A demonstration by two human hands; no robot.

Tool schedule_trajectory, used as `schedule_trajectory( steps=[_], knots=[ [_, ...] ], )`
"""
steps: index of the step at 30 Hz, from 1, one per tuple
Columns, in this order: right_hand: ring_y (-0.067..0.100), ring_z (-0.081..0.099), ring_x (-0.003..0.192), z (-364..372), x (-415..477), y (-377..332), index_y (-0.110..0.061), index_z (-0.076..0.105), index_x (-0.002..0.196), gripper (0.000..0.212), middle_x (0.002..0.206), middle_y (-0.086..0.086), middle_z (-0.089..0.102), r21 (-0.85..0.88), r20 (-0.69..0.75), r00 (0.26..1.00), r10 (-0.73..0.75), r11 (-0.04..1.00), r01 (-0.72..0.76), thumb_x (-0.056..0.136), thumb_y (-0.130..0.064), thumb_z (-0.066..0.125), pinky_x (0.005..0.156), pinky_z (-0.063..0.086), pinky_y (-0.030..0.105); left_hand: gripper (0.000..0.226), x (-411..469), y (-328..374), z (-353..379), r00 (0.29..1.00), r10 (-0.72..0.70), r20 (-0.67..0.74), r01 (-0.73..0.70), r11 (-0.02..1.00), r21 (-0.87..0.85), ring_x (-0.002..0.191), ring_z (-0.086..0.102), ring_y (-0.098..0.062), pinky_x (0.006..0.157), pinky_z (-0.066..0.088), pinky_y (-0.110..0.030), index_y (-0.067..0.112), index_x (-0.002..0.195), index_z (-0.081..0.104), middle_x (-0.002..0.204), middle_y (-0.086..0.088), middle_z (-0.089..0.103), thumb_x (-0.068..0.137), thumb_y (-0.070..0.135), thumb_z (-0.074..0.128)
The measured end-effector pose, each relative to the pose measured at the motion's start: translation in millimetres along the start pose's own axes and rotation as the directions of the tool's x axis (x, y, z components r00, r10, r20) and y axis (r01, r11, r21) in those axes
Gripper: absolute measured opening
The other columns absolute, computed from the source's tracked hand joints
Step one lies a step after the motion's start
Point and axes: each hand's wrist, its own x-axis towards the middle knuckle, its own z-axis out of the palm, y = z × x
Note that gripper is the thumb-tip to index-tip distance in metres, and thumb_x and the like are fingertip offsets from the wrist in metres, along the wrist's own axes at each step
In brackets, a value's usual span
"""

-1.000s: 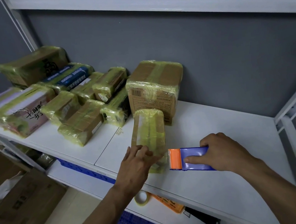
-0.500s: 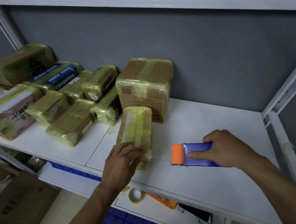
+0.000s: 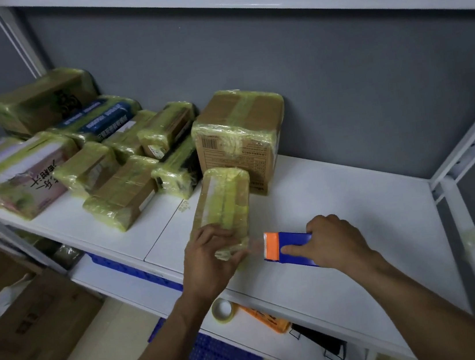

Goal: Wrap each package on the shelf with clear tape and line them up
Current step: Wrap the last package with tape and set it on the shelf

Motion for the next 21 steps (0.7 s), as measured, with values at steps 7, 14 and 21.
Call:
schedule_trajectory(
  steps=[7, 14, 21],
  knots=[
    [0.015, 0.066, 0.084, 17.3, 11.2, -26.0, -0.022, 0.055, 0.096, 0.070, 0.095, -0.003, 0.066, -0.061, -0.025, 1.000, -0.014, 0.998, 0.013, 0.072, -0.087, 0.062, 0.067, 0.057, 0.030, 0.087, -8.3, 0.0, 9.1, 0.985, -0.140, -0.104, 0.128, 0.986, -0.111, 0.149, 0.014, 0.000, 0.112, 0.039, -0.038, 0.023, 0.133, 0.057, 0.151, 0.019, 0.040, 0.064, 0.070, 0.080],
    [0.013, 0.059, 0.070, 27.1, 20.0, -32.5, -0.025, 0.050, 0.081, 0.072, 0.078, -0.007, 0.056, -0.068, -0.076, 0.997, -0.014, 0.998, 0.009, 0.066, -0.096, 0.054, 0.054, 0.041, 0.027, 0.107, -8.6, 9.0, 13.3, 0.947, -0.315, -0.064, 0.316, 0.949, 0.007, 0.140, 0.040, -0.027, 0.084, 0.059, -0.043, 0.028, 0.138, 0.048, 0.164, 0.005, 0.014, 0.054, 0.092, 0.065],
    [0.018, 0.064, 0.080, 27.3, 22.6, -41.8, -0.022, 0.053, 0.089, 0.071, 0.089, -0.003, 0.064, -0.141, -0.166, 0.984, -0.058, 0.989, 0.034, 0.072, -0.091, 0.057, 0.061, 0.047, 0.029, 0.109, -7.5, 6.1, 14.4, 0.948, -0.304, -0.097, 0.309, 0.950, 0.040, 0.124, 0.052, -0.029, 0.065, 0.061, -0.038, 0.029, 0.136, 0.049, 0.154, 0.003, 0.026, 0.050, 0.096, 0.060]
  ],
)
